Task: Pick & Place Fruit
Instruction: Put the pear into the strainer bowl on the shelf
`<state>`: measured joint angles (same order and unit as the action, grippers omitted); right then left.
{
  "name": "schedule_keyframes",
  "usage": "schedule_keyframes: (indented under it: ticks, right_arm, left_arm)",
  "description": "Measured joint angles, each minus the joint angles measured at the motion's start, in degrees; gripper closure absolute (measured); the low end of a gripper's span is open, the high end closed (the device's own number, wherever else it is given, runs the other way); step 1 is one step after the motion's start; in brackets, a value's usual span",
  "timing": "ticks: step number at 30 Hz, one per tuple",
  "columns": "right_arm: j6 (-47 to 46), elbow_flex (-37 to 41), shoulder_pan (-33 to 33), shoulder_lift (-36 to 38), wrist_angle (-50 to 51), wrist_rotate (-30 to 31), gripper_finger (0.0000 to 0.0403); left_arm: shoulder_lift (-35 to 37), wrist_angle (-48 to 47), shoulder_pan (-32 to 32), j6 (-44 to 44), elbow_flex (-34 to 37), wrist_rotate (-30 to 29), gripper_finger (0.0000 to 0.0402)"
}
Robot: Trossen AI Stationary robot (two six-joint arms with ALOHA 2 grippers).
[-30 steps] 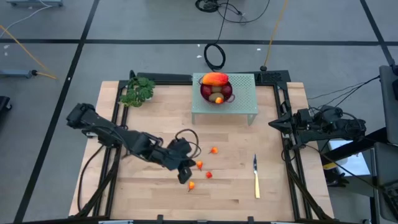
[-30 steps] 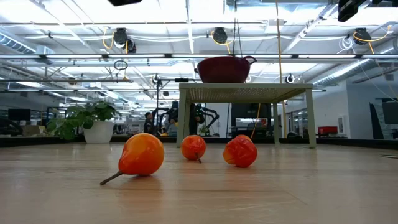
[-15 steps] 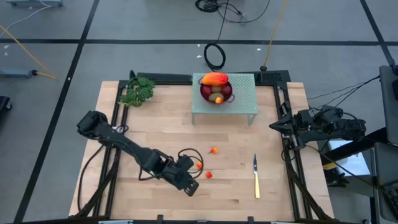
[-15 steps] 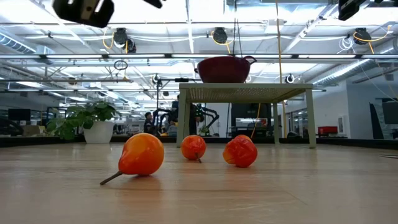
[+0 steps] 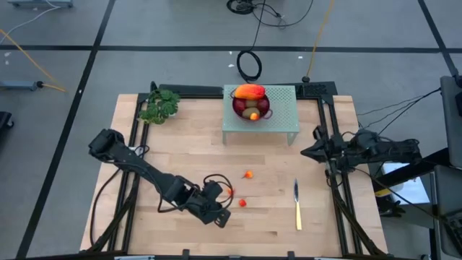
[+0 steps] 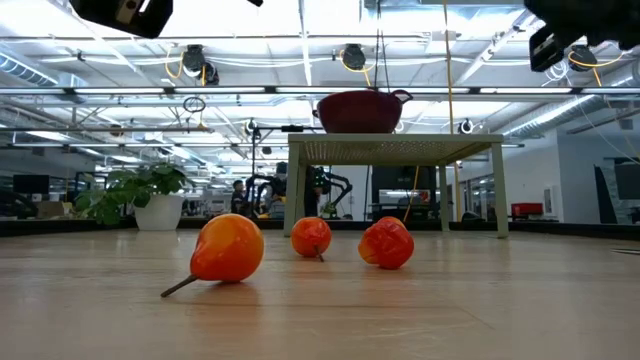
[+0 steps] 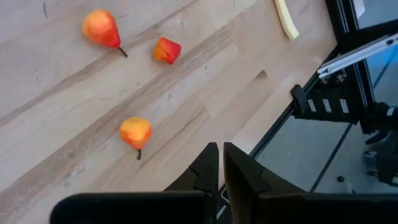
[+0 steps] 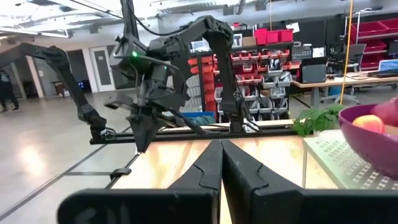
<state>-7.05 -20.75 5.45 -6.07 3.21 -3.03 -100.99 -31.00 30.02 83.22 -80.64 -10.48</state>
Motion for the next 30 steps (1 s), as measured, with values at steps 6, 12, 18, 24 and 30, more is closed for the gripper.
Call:
schedule_keyframes:
  ticks: [6, 12, 18, 24, 30]
  right_arm:
    - [0.0, 5.0, 0.0, 2.1, -2.6, 0.0, 0.0403]
    - [0.0, 7.6, 0.0, 4.9, -2.8, 0.0, 0.0403]
    - [-0.4, 9.3, 0.0, 5.8, -2.9, 0.0, 0.0403]
    - [-0.4, 9.3, 0.0, 5.8, -5.3, 0.0, 0.0403]
    - [-1.3, 9.2, 0.0, 5.8, -5.1, -0.2, 0.0403]
  left_arm:
    - [0.0, 0.0, 0.1, 4.1, 0.0, 0.4, 0.0378]
    - [-0.7, -0.1, -0.1, 7.7, 0.0, 3.4, 0.0378]
    - [-3.9, -0.5, -0.4, 10.1, 0.1, 7.0, 0.0378]
    - [-6.6, -0.3, -1.2, 10.7, 0.1, 7.7, 0.0378]
    - [-9.1, -0.5, -1.5, 10.1, 0.1, 9.0, 0.0378]
